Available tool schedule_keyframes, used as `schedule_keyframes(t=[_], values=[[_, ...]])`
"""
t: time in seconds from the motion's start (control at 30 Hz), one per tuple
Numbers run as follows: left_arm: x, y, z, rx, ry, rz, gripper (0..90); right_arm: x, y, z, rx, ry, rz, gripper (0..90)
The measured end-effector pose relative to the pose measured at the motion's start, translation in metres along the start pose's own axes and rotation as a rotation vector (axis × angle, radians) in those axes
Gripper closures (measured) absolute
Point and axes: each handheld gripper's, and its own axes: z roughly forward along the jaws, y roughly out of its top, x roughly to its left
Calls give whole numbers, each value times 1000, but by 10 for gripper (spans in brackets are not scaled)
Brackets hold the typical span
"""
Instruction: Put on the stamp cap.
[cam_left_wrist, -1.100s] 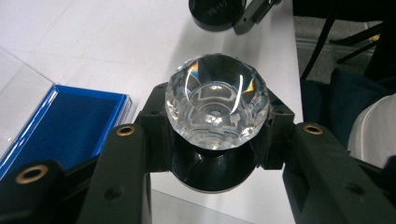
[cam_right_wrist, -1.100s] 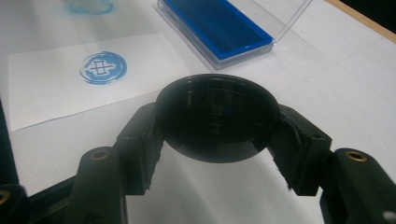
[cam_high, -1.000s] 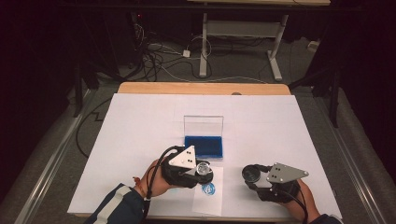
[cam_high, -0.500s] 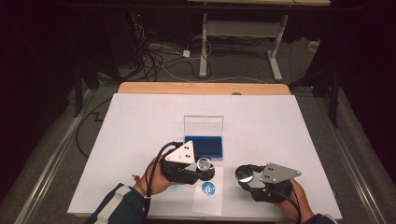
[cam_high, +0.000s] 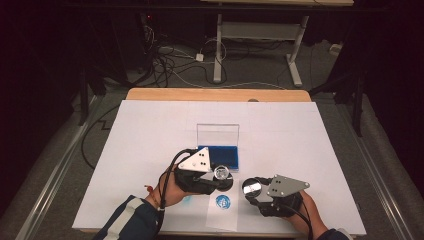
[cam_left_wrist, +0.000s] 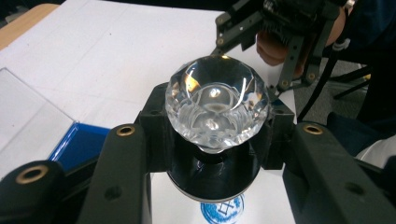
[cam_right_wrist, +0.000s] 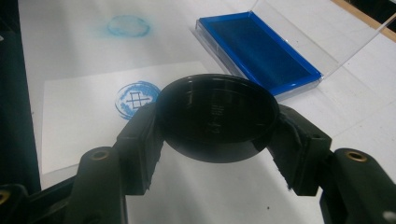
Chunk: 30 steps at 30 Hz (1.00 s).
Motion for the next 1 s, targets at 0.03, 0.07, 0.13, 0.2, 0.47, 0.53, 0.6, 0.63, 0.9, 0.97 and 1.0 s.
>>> schedule_keyframes(t=[0.03,0.07,0.13,0.2,0.47,0.53,0.6,0.63,0.9,0.97,1.0], values=[[0,1,0,-4,0,1,547,0,0,1,0,3,0,387],[0,2,1,-10,-2,-1,547,1,1,2,0,7,-4,387],[-1,4,1,-5,-1,9,547,2,3,4,-2,9,-3,387],[-1,5,2,-6,-3,7,547,4,4,5,-4,12,-9,387],[-1,5,4,-15,-7,4,547,7,9,10,-15,21,-15,387],[-1,5,4,-18,-9,3,547,8,11,11,-17,24,-22,387],[-1,6,4,-17,-10,4,547,9,13,13,-21,28,-19,387],[-1,6,5,-18,-12,6,547,10,14,15,-20,29,-21,387],[-1,7,9,-21,-21,4,547,11,16,17,-29,35,-23,387],[-1,7,10,-27,-26,-1,547,11,17,18,-30,35,-22,387],[-1,7,11,-32,-25,-1,547,11,17,18,-31,38,-20,387]])
